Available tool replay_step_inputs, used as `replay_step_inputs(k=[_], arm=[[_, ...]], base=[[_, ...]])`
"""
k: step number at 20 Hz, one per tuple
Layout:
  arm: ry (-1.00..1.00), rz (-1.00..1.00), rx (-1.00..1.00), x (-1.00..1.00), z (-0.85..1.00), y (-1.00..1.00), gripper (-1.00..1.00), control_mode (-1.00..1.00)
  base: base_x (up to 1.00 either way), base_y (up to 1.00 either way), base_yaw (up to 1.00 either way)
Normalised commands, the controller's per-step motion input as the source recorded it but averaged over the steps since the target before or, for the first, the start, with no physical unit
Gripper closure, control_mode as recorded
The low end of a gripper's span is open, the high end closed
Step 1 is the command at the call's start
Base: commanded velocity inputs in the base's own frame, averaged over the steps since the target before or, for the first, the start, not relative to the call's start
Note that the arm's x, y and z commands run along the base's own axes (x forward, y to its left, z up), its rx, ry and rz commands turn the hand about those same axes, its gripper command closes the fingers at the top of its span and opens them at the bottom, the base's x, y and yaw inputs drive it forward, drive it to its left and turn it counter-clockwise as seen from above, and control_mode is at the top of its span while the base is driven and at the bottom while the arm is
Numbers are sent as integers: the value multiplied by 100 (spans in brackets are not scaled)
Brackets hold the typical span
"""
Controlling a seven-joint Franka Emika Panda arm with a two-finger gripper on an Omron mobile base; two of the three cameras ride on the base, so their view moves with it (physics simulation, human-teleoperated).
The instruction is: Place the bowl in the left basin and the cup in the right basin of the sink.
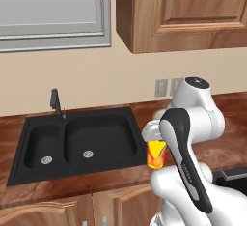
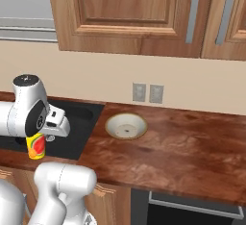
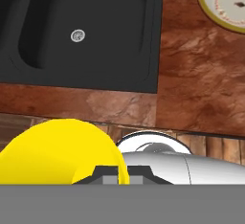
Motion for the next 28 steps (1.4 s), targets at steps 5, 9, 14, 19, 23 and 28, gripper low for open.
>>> replay_step_inputs(k=[5,9,14,19,23,28], arm=[[0,0,0,0,0,0,100,100],[0,0,0,0,0,0,100,100],[0,0,0,0,0,0,100,100],[0,0,0,0,0,0,100,100],[0,0,0,0,0,0,100,100],[0,0,0,0,0,0,100,100]], base=[[4,41,0],[0,49,0],[0,53,0],[-3,47,0],[0,45,0],[0,43,0]])
